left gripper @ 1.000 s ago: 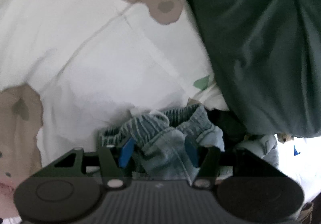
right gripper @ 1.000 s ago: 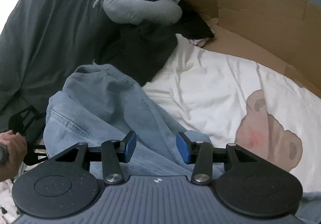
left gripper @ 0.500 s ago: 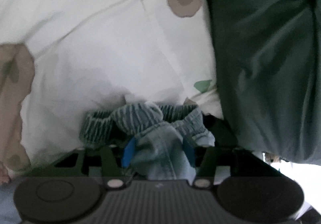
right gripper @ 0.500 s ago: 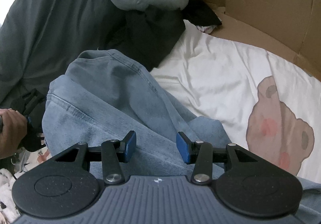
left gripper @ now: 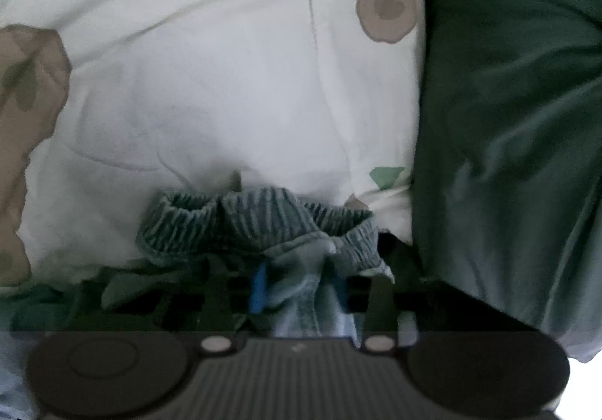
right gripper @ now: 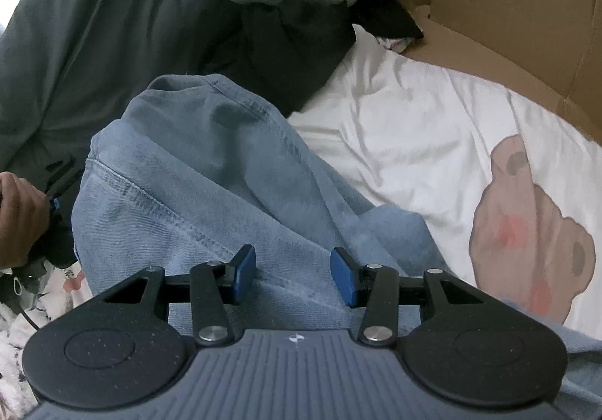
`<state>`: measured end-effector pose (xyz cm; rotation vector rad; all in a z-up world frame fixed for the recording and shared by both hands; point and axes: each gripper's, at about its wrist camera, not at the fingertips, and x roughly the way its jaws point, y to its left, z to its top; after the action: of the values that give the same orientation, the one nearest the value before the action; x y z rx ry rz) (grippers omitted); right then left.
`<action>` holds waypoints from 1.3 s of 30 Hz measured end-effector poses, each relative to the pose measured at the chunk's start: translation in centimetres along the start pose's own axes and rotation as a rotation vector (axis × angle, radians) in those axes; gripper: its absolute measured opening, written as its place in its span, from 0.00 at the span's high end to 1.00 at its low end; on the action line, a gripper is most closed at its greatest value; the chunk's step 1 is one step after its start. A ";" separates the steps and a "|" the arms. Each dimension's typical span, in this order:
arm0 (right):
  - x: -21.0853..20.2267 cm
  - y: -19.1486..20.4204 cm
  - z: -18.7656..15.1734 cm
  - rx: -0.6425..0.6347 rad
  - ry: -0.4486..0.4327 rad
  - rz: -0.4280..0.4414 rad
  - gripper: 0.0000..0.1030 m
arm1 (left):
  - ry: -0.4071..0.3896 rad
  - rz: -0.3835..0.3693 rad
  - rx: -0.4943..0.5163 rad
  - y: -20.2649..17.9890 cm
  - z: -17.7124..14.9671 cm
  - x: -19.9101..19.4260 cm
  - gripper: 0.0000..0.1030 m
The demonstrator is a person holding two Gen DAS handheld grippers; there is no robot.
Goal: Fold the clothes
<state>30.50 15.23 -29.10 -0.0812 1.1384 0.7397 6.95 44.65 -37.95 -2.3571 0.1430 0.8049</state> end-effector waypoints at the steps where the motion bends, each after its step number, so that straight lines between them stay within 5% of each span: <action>1: 0.0 0.0 -0.1 0.002 0.003 0.001 0.50 | -0.006 0.004 0.023 -0.2 0.2 -0.3 0.76; 8: 0.4 0.2 -0.8 -0.041 0.042 -0.015 0.50 | -0.034 0.018 0.278 -3.1 1.1 -3.7 0.84; 9: 0.4 0.2 -0.9 -0.044 0.045 -0.016 0.50 | -0.034 0.017 0.322 -3.6 1.2 -4.4 0.97; 12: 0.5 0.1 -1.0 -0.040 0.051 -0.017 0.50 | -0.049 0.005 0.427 -5.0 1.6 -6.7 1.00; 17: 0.7 0.2 -1.1 -0.040 0.052 -0.012 0.50 | -0.011 -0.004 0.457 -5.5 3.4 -7.9 1.00; 18: 0.7 0.2 -1.1 -0.039 0.050 -0.010 0.50 | 0.010 0.012 0.441 -5.5 3.6 -7.9 0.95; 21: 0.7 0.3 -0.8 -0.033 0.038 -0.003 0.50 | 0.019 0.079 0.432 -5.3 3.6 -7.2 0.52; 25: 0.6 0.6 -0.4 -0.032 0.026 0.002 0.50 | 0.025 0.087 0.448 -5.5 3.4 -5.9 0.39; 29: 0.4 0.8 -0.3 -0.038 0.021 0.003 0.50 | 0.033 0.134 0.536 -6.9 3.1 -3.9 0.43; 33: 0.3 0.7 -0.1 -0.036 0.011 0.000 0.50 | 0.067 0.196 0.603 -7.9 2.7 -2.1 0.60; 39: 0.6 1.3 0.8 -0.059 -0.005 0.015 0.50 | 0.127 0.245 0.627 -8.0 2.3 -0.8 0.63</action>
<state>30.57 16.83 -28.86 -0.1204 1.1138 0.7865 7.43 52.25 -34.59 -1.8075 0.6495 0.6048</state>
